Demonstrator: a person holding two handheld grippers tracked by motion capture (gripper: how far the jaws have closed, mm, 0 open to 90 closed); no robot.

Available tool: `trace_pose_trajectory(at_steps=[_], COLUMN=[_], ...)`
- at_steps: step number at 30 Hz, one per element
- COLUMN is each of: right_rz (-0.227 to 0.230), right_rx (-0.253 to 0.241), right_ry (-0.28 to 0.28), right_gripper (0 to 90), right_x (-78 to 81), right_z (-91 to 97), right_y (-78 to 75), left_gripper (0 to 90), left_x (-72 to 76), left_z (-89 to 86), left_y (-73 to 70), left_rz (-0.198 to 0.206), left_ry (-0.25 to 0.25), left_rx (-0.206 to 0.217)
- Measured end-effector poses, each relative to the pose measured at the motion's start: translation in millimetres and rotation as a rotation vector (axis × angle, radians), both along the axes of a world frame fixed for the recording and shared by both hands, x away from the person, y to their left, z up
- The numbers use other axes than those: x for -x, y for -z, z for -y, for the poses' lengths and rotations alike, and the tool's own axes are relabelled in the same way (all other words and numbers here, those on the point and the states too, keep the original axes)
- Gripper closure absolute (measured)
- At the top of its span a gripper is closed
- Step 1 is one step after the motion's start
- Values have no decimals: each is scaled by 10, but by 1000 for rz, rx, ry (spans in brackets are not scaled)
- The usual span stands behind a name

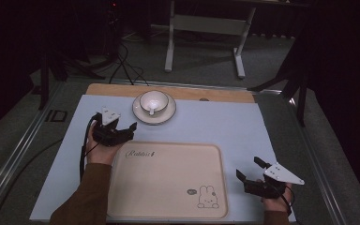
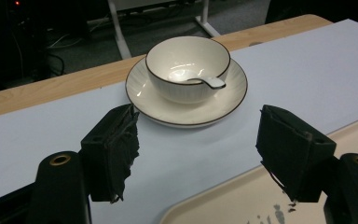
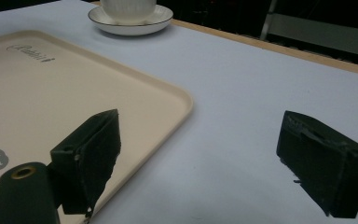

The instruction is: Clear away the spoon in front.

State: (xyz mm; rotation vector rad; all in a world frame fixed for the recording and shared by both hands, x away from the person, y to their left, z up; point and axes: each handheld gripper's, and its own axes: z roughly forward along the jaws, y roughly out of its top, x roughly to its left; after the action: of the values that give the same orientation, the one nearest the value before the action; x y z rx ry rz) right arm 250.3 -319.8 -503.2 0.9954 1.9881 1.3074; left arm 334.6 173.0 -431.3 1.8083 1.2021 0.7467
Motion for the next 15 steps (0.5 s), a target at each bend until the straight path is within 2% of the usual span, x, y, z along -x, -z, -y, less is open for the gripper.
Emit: trace_pose_trajectory(at_steps=[4, 6, 8, 15], right_rz=[0, 1, 4, 6], right_rx=[1, 1, 0, -1], right_ry=[-1, -1, 2, 6], right_gripper=[133, 133, 133, 133], right_x=[0, 0, 1, 0], right_z=[-2, -3, 2, 12], right_y=[0, 0, -1, 0], left_gripper=[291, 293, 302, 312], left_x=[-94, -94, -205, -377], left_z=[79, 79, 141, 209], left_y=[-13, -13, -16, -19], left_rz=[-1, -1, -3, -10], left_ry=[3, 3, 1, -8], left_rx=[-4, -4, -5, -12])
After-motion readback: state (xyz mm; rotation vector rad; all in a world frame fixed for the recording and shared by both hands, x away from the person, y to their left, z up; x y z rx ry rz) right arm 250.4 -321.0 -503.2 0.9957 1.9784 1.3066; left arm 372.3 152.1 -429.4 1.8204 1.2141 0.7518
